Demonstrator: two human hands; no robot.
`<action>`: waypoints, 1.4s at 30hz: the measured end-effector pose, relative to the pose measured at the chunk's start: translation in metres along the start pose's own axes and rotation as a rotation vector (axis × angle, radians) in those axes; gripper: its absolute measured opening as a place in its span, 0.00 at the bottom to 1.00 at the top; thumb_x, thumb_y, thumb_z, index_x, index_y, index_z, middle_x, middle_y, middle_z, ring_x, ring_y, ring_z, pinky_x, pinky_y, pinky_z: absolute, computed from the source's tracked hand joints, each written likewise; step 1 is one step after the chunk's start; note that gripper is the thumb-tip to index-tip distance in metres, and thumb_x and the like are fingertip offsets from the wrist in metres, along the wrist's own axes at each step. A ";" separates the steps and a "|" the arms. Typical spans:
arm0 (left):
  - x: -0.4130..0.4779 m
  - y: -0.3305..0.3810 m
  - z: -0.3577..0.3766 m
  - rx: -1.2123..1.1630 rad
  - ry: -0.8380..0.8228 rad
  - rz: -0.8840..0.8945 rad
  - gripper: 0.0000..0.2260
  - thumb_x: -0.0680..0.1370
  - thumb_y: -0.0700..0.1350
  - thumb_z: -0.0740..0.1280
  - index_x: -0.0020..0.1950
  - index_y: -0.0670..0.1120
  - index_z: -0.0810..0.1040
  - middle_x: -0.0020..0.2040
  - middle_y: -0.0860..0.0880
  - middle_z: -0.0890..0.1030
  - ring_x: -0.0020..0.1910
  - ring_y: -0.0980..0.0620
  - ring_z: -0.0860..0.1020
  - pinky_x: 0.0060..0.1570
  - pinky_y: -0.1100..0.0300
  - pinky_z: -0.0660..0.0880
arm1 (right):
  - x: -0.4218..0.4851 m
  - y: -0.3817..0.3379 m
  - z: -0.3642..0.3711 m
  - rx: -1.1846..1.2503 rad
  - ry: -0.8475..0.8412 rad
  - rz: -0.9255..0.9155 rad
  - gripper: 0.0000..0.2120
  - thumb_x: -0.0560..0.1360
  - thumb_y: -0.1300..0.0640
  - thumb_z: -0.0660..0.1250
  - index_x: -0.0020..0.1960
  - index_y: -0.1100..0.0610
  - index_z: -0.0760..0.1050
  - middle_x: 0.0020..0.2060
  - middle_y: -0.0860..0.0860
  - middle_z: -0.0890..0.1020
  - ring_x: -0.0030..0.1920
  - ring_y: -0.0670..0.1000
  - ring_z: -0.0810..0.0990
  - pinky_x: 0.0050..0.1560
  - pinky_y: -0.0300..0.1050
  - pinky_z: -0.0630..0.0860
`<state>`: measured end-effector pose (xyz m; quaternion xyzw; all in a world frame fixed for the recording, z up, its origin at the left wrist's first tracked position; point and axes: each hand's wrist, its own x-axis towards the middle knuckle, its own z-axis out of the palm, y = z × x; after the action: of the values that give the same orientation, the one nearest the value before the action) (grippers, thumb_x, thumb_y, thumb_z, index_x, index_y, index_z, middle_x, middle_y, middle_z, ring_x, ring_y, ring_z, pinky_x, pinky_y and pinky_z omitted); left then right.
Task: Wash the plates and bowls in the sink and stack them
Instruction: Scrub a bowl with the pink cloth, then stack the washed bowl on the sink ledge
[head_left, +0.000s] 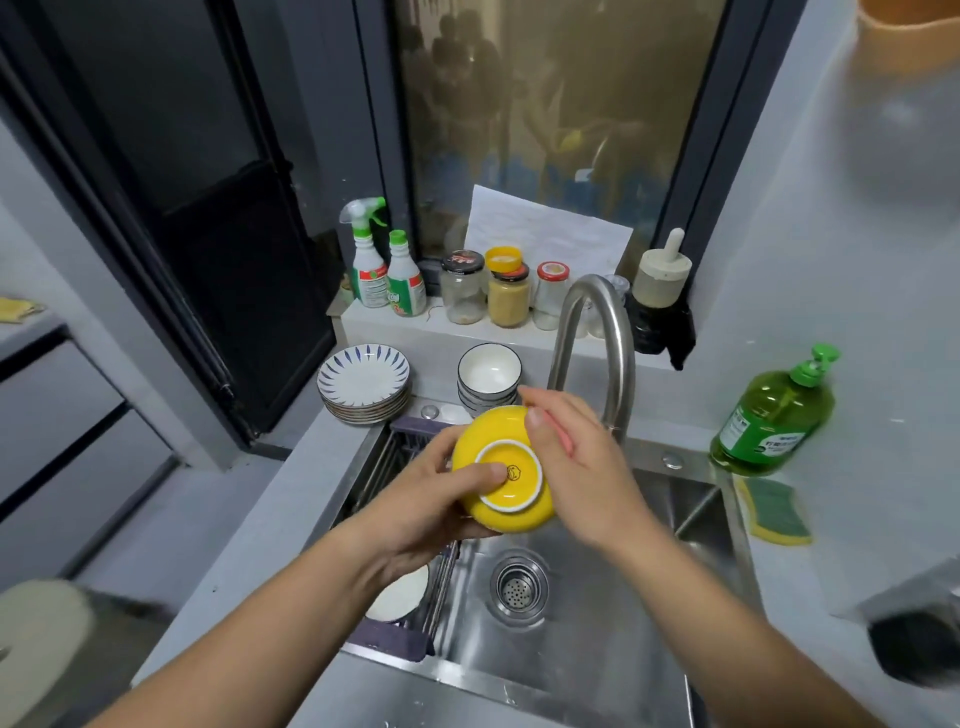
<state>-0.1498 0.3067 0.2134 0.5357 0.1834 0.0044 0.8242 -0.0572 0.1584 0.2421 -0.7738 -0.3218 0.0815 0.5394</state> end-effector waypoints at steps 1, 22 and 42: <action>0.002 -0.003 -0.006 -0.063 0.037 0.011 0.29 0.68 0.41 0.75 0.69 0.45 0.74 0.53 0.45 0.83 0.48 0.45 0.84 0.40 0.48 0.83 | -0.003 0.002 0.012 -0.010 0.020 -0.007 0.17 0.83 0.49 0.59 0.70 0.50 0.73 0.65 0.45 0.74 0.64 0.30 0.69 0.66 0.27 0.64; 0.174 0.024 -0.151 0.093 -0.035 0.000 0.18 0.65 0.60 0.77 0.51 0.56 0.82 0.52 0.48 0.81 0.51 0.45 0.79 0.51 0.44 0.74 | 0.141 0.068 0.119 0.561 0.205 0.844 0.22 0.80 0.41 0.63 0.35 0.53 0.81 0.25 0.59 0.67 0.47 0.66 0.76 0.50 0.71 0.80; 0.320 0.045 -0.178 0.802 -0.226 0.356 0.44 0.63 0.52 0.85 0.69 0.62 0.61 0.66 0.62 0.67 0.67 0.59 0.67 0.66 0.63 0.65 | 0.246 0.139 0.114 0.059 0.398 0.522 0.14 0.84 0.55 0.54 0.59 0.47 0.77 0.42 0.44 0.81 0.43 0.42 0.77 0.51 0.43 0.77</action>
<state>0.1022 0.5481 0.0945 0.8329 -0.0152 0.0161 0.5530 0.1375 0.3620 0.1269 -0.8148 0.0016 0.0735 0.5750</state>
